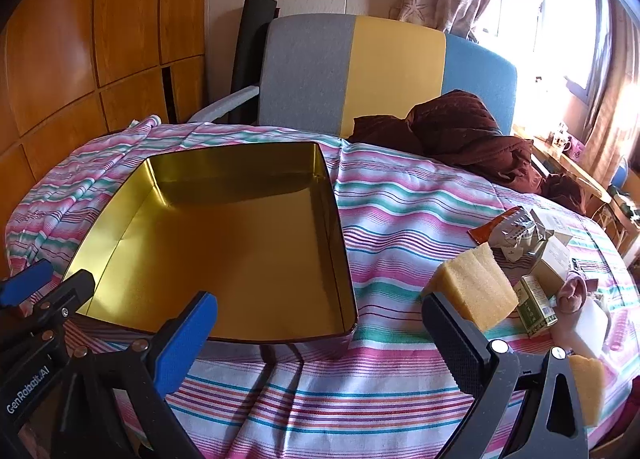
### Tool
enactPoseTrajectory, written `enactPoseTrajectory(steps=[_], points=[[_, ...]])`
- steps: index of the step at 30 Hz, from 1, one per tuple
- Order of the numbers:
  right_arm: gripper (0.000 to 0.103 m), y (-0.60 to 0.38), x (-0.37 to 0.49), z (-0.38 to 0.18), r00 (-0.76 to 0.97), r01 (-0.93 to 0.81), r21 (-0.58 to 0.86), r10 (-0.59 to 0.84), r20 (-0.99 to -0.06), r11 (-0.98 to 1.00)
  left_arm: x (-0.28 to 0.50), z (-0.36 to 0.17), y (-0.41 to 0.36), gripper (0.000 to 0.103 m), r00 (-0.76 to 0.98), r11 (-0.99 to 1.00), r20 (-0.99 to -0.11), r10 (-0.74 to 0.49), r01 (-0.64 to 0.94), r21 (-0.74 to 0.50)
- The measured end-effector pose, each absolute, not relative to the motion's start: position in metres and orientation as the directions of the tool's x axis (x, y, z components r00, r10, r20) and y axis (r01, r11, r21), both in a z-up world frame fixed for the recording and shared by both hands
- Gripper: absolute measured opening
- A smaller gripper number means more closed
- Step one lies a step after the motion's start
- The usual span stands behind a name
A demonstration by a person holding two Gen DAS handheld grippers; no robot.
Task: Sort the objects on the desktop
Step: 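Move both tools from the gold tray toward the cluster of objects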
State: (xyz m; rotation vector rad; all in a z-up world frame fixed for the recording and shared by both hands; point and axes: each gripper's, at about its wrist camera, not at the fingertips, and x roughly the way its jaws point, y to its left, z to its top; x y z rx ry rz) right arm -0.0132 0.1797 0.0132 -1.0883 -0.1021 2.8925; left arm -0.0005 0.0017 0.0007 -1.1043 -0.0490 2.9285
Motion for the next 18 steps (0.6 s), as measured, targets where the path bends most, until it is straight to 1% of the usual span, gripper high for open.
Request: enactPoseTrajectory(steps=[4,8,12,15,18], points=[[0.103,0.177,-0.011,0.013,-0.747,-0.022,-0.073,0.065,-0.662,-0.997,-0.001,0.003,0.006,0.059,-0.749,-0.999,-0.662,0.026,-0.005,-0.034],[0.103,0.192,-0.016,0.011,-0.736,-0.016,-0.036,0.036,-0.676,-0.999,-0.001,-0.007,0.004,0.059,-0.742,-0.998,-0.668,0.057,-0.028,-0.054],[0.103,0.185,-0.005,0.011,-0.766,-0.028,-0.062,0.061,-0.64,-0.998,-0.001,-0.012,0.005,0.059,-0.729,-0.995,-0.677,0.1,-0.052,-0.091],[0.103,0.194,0.002,0.013,-0.787,-0.032,-0.027,0.042,-0.616,-0.999,0.002,-0.015,0.005,0.059,-0.725,-0.991,-0.677,0.123,-0.058,-0.118],[0.103,0.208,0.007,0.013,-0.808,-0.026,0.031,0.003,-0.589,-0.999,-0.001,-0.018,0.01,0.059,-0.718,-0.995,-0.69,0.095,-0.05,-0.084]])
